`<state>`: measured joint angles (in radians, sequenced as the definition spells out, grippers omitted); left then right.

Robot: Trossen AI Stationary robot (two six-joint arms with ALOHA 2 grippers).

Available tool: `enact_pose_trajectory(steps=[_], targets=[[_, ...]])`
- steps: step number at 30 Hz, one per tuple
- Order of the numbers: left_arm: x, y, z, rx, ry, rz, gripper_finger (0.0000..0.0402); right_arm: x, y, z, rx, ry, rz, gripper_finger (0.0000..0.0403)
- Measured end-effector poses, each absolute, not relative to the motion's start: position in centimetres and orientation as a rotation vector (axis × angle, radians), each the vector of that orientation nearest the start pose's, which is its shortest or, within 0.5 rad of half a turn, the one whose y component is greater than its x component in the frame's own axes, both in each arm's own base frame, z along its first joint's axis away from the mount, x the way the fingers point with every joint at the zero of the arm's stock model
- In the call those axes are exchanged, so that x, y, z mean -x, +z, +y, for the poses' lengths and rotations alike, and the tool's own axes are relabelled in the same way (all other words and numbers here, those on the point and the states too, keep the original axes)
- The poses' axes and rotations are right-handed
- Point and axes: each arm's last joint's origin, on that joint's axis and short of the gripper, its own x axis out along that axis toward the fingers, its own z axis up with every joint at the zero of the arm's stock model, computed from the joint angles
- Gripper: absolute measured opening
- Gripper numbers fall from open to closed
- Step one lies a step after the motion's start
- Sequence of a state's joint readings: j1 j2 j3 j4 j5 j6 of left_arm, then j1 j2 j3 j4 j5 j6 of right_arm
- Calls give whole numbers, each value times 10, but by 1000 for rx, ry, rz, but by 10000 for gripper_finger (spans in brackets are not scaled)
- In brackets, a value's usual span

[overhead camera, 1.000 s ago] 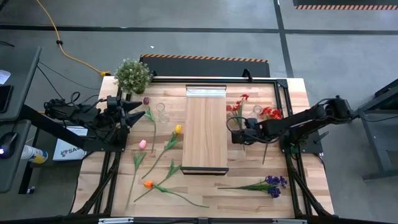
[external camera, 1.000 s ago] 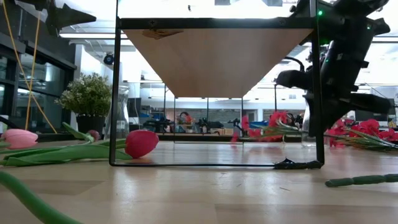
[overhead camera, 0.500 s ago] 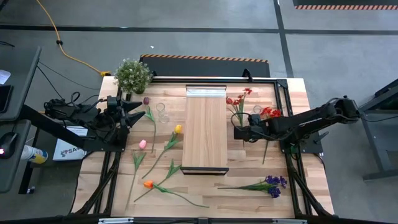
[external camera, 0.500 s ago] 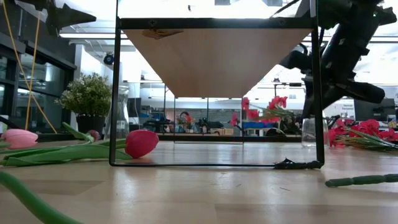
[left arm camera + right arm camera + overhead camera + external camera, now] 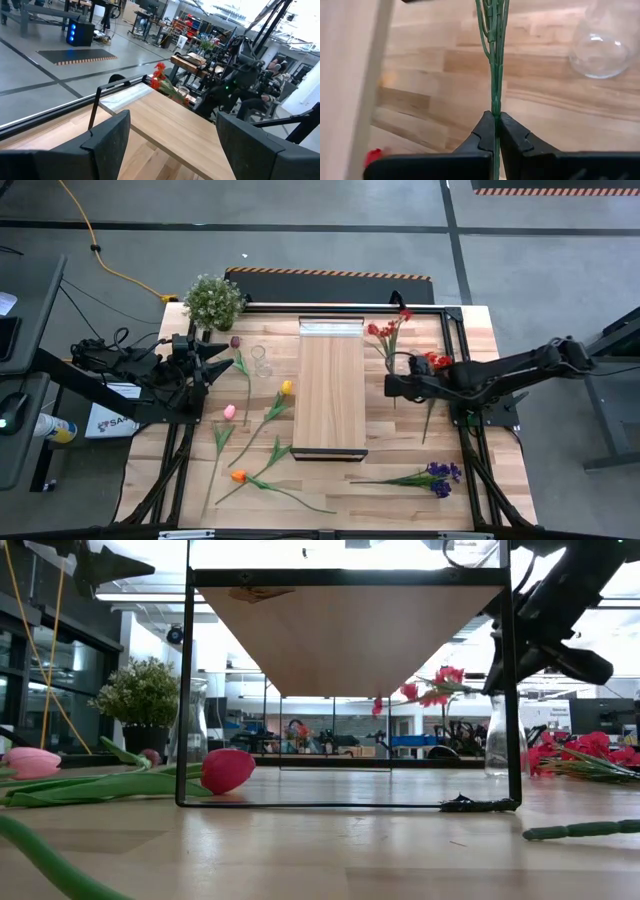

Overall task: Pick and place flowers into a vace then onto a shelf
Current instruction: Put the left red flowers into the right transparent vase

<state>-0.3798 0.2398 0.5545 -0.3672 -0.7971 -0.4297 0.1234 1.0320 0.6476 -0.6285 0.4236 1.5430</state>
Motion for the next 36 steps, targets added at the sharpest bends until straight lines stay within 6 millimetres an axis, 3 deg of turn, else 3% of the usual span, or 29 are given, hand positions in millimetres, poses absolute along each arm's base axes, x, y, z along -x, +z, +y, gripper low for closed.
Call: enact_pose_trajectory(steps=[22, 36], targets=[[-69, 294, -5, 413, 420, -49, 326, -167, 253, -4, -1036, -858, 209, 0], [-69, 294, -5, 414, 420, -49, 326, -137, 278, -10, -918, -866, 9, 0]])
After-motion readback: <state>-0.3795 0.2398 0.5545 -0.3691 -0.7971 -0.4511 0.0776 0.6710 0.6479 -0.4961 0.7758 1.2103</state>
